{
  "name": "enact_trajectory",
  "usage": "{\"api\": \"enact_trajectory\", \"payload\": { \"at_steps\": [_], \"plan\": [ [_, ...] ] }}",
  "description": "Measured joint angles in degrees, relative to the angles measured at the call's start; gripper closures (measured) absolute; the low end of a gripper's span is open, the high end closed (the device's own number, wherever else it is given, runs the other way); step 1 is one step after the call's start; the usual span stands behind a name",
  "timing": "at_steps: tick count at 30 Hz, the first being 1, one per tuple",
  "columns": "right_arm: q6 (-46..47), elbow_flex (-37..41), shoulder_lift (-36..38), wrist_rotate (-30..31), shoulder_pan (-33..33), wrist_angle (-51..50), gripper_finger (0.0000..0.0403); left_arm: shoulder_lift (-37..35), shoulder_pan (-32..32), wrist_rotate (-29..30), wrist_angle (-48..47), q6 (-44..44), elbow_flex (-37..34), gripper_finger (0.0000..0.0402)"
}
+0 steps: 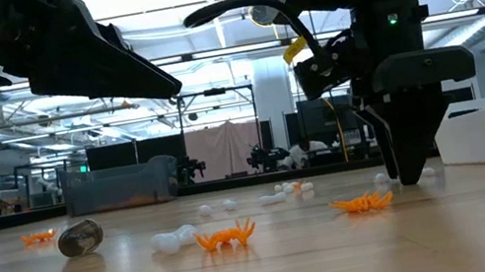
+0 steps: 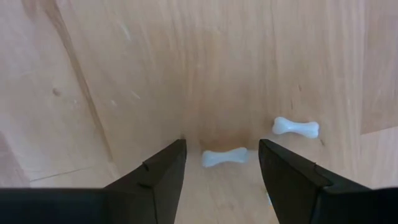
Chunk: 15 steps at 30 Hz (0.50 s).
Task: Sort Halloween decoration
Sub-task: Put the white bone toy into the orange bin
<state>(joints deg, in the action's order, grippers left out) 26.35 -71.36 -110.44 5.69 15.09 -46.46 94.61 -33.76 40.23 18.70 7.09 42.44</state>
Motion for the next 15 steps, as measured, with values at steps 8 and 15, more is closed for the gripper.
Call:
{"api": "enact_trajectory", "payload": {
  "at_steps": [8,15],
  "plan": [
    [0.0,0.1,-0.1,-0.4,0.0,0.0,0.0277,0.0,0.0,0.0,0.0,0.0,0.0,0.0155],
    [0.0,0.1,-0.2,-1.4,0.0,-0.1,0.0335,0.0,0.0,0.0,0.0,0.0,0.0,0.0155]
  ]
}}
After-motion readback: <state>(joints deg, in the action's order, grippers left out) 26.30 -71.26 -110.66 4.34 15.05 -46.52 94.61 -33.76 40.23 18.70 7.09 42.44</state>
